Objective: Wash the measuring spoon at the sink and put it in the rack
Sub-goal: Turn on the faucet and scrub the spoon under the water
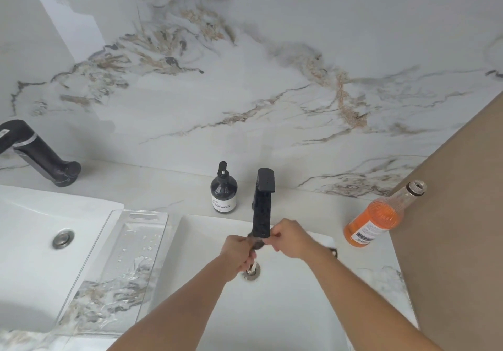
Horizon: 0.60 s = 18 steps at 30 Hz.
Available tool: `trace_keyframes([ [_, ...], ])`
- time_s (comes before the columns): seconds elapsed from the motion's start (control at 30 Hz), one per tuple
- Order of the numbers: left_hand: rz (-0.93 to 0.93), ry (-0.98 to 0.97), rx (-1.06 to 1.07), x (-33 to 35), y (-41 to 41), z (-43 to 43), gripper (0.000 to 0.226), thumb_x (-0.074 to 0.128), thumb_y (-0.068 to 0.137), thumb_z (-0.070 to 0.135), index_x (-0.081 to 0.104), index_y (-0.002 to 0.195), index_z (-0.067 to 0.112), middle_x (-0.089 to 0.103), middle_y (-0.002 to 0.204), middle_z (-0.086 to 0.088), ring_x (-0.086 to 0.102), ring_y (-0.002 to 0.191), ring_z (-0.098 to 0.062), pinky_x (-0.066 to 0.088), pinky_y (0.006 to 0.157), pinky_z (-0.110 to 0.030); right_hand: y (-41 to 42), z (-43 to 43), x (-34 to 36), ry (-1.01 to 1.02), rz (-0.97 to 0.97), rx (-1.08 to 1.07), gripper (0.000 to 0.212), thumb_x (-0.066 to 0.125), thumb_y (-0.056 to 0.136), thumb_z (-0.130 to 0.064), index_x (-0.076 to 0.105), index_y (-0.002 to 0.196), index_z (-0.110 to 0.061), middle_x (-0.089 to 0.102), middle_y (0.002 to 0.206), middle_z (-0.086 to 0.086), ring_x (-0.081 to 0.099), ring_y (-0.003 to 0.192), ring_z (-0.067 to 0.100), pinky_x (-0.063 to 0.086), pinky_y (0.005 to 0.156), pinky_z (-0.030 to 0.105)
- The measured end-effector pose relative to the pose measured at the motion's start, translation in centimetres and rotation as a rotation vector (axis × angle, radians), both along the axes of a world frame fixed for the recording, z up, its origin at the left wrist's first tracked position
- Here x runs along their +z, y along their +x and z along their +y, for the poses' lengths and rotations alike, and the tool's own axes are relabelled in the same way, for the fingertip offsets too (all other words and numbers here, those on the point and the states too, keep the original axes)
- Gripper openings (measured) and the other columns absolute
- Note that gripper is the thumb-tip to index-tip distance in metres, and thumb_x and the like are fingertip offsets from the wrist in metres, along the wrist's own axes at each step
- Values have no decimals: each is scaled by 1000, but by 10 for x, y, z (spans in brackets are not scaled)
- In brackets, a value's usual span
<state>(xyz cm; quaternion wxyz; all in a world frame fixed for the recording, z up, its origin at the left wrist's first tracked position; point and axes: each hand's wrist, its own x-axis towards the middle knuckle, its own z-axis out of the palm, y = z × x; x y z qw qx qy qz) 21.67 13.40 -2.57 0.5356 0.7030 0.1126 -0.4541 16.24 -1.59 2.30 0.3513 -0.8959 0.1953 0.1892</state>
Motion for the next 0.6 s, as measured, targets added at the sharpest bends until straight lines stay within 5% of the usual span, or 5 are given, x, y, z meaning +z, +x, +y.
trace_keyframes([
  [0.1, 59, -35, 226, -8, -9, -3, 24, 60, 95, 14, 69, 75, 5, 48, 49, -2, 34, 35, -12, 25, 37, -16, -22, 42, -27, 95, -126, -360, 37, 64, 92, -19, 65, 58, -3, 60, 56, 10, 47, 44, 15, 34, 45, 15],
  [0.23, 147, -57, 298, -15, -27, -9, 26, 73, 88, 17, 62, 67, 6, 49, 54, -6, 37, 41, -17, 30, 46, -20, -41, 83, -49, 350, -96, -720, 28, 54, 91, -11, 62, 64, -13, 61, 63, 3, 47, 52, 14, 34, 44, 16],
  [0.4, 81, 9, 250, -20, -16, -1, 30, 58, 98, 13, 55, 70, 4, 49, 55, -10, 36, 37, -17, 29, 38, -20, -47, 47, -43, 225, -5, -340, 25, 56, 93, -14, 74, 77, -9, 61, 67, 2, 45, 48, 10, 32, 43, 13],
  [0.6, 171, -38, -262, 0, -8, 13, 8, 65, 94, 10, 66, 93, 2, 65, 73, -12, 50, 44, -11, 41, 41, -18, -28, -28, -2, 10, 102, 137, 18, 68, 87, -31, 78, 88, -16, 64, 59, -3, 54, 57, 12, 45, 56, 23],
])
